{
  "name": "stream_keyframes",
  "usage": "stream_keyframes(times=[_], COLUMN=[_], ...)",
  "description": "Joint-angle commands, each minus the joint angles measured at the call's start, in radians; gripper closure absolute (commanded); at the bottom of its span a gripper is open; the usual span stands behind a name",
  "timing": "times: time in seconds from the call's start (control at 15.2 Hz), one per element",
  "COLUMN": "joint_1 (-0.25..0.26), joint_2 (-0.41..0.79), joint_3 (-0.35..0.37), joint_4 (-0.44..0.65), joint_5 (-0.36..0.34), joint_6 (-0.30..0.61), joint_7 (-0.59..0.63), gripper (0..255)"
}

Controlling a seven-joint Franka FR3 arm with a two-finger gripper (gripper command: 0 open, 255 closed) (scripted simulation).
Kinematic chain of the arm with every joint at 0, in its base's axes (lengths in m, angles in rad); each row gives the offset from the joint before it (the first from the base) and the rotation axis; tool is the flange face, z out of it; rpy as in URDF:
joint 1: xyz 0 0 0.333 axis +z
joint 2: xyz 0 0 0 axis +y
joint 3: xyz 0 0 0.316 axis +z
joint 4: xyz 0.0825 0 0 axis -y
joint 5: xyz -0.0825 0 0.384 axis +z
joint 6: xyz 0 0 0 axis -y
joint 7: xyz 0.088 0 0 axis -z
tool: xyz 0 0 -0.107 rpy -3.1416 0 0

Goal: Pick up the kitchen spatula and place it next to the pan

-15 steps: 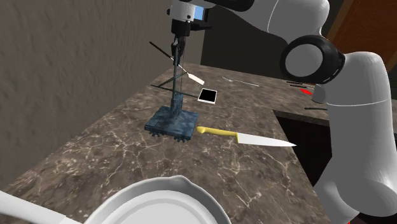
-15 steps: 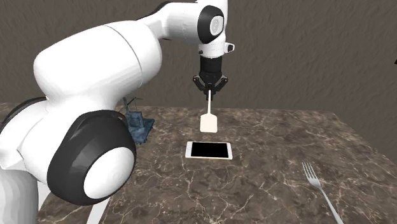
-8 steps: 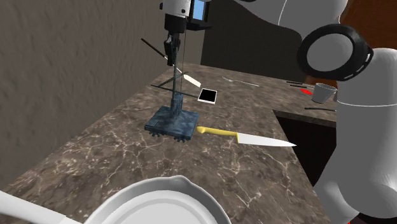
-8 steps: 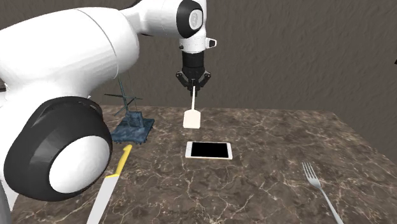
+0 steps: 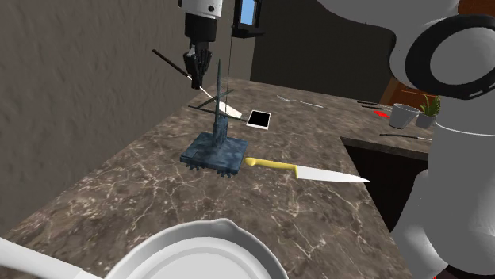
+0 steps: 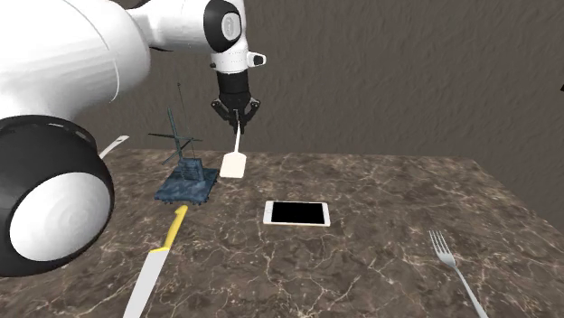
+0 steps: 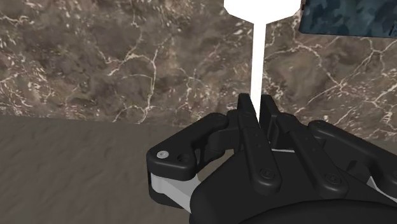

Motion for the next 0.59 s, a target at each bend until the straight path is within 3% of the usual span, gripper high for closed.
stream_keyframes(times=[0.0,0.53], joint_1=[0.029,0.146], joint_2=[-0.027,-0.042], joint_3=[0.015,0.076], joint_4=[-0.047,-0.071], joint_5=[-0.004,-0.029], joint_6=[0.02,0.029], joint_7=[0.046,0.222], gripper=[255,255])
